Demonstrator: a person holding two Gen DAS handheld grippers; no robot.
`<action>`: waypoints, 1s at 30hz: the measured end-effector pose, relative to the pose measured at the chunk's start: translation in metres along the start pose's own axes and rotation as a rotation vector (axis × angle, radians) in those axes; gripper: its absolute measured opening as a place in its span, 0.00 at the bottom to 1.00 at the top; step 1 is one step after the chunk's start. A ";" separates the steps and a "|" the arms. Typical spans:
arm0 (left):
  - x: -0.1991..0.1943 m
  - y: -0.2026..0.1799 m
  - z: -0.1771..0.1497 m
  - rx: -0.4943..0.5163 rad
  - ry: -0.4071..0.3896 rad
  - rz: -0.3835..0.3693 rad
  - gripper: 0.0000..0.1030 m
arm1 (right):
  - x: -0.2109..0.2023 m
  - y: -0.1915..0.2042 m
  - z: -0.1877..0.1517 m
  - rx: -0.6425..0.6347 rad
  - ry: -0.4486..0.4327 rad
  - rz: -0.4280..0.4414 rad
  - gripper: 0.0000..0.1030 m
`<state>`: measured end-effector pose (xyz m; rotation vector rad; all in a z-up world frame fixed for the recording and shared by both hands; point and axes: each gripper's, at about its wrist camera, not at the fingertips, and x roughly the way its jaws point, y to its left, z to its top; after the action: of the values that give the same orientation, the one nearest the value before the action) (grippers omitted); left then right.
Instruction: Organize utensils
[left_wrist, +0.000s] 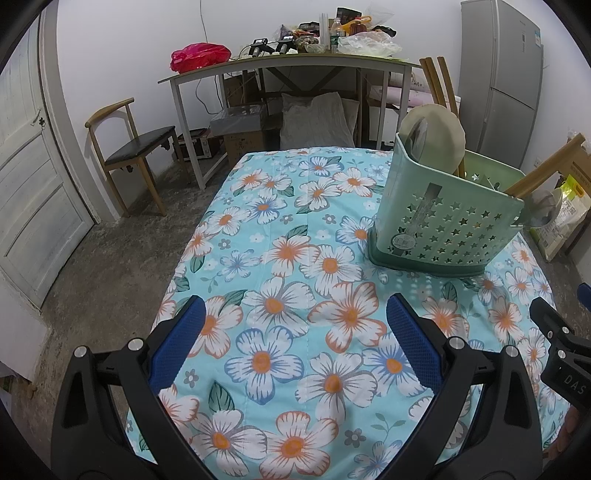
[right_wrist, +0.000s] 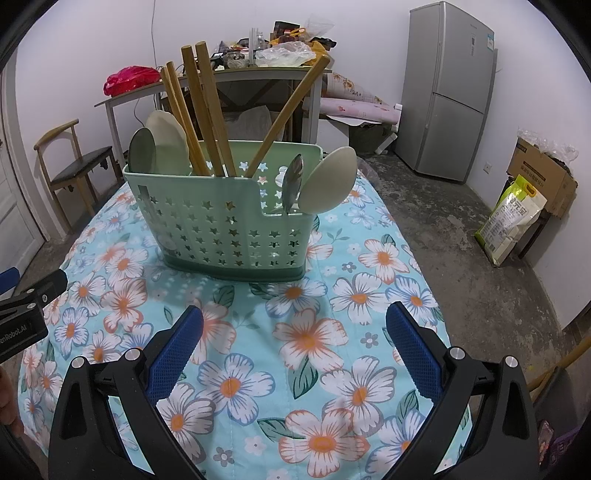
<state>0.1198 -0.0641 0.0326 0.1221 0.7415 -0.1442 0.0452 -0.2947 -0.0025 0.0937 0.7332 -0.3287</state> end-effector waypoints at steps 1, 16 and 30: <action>0.000 0.000 0.000 0.000 0.000 0.000 0.92 | 0.000 0.000 0.000 -0.001 0.000 0.000 0.94; 0.000 0.000 0.000 0.000 0.002 -0.001 0.92 | -0.001 0.000 0.000 0.000 -0.002 0.002 0.94; 0.000 0.001 0.002 0.000 0.002 -0.001 0.92 | -0.002 0.004 0.001 -0.005 -0.005 0.004 0.94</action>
<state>0.1208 -0.0637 0.0340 0.1221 0.7437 -0.1456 0.0456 -0.2910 -0.0001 0.0895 0.7283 -0.3235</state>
